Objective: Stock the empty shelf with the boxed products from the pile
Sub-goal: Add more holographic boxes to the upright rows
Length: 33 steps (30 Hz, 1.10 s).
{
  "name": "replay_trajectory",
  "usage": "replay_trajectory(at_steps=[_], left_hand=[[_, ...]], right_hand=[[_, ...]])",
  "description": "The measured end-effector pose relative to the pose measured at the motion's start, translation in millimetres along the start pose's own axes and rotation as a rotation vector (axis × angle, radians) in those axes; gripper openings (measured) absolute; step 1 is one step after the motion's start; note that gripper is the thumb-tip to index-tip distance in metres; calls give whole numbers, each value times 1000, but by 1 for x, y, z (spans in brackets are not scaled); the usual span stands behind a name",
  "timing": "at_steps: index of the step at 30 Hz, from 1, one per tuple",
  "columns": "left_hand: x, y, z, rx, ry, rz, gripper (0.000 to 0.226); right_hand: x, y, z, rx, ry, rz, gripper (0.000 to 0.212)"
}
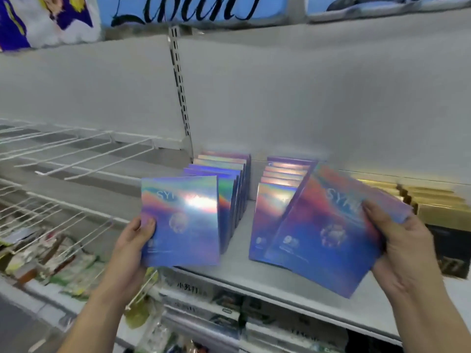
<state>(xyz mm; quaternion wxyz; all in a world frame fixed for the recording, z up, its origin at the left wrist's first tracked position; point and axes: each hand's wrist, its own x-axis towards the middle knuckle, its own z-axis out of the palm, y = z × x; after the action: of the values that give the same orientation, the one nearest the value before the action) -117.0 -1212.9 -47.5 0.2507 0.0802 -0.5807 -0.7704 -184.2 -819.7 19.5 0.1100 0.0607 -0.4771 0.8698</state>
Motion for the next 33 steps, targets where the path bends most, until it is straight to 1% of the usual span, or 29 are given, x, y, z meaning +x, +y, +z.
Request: replay_trajectory(at_steps=[1, 3, 5, 7, 8, 9, 11, 12, 14, 16, 17, 18, 21, 22, 25, 28, 31, 33], left_hand=[[10, -3, -3, 4, -37, -4, 24], [31, -10, -12, 14, -96, 2, 24], [48, -17, -21, 9, -138, 5, 28], [59, -26, -28, 20, -169, 9, 53], [64, -29, -31, 25, -176, 10, 59], [67, -32, -32, 24, -176, 16, 53], [73, -38, -32, 41, -176, 41, 25], [75, -40, -32, 63, -166, 50, 18], [79, -47, -32, 96, -172, 83, 21], [80, -51, -32, 121, -168, 110, 44], [79, -51, -31, 124, -156, 112, 52], [78, -51, -30, 128, -141, 118, 50], [73, -50, -24, 163, -136, 154, 29], [71, -49, -23, 171, -141, 153, 27], [69, -47, -18, 192, -143, 142, 29], [67, -44, -12, 207, -130, 157, 29], [68, -41, -7, 220, -116, 153, 31], [69, -43, -6, 231, -80, 148, 36]], right_hand=[[-5, 7, 6, -20, 45, -12, 45], [-18, 22, 19, -76, 118, -46, 35], [-29, 36, 32, -148, 152, -75, 34], [-34, 44, 47, -221, 177, -102, 41], [-35, 47, 53, -272, 190, -117, 44], [-35, 50, 58, -331, 200, -126, 42], [-34, 56, 66, -428, 209, -137, 30], [-33, 60, 68, -459, 218, -148, 26], [-31, 65, 70, -523, 234, -174, 28], [-31, 67, 73, -558, 245, -193, 36], [-31, 68, 74, -560, 254, -198, 40], [-31, 69, 75, -556, 257, -200, 45], [-33, 70, 71, -522, 219, -229, 55], [-35, 71, 67, -523, 206, -227, 60], [-43, 75, 54, -563, 183, -189, 66], [-44, 74, 47, -600, 176, -172, 63], [-42, 69, 45, -566, 191, -147, 59], [-41, 65, 45, -573, 208, -136, 60]])
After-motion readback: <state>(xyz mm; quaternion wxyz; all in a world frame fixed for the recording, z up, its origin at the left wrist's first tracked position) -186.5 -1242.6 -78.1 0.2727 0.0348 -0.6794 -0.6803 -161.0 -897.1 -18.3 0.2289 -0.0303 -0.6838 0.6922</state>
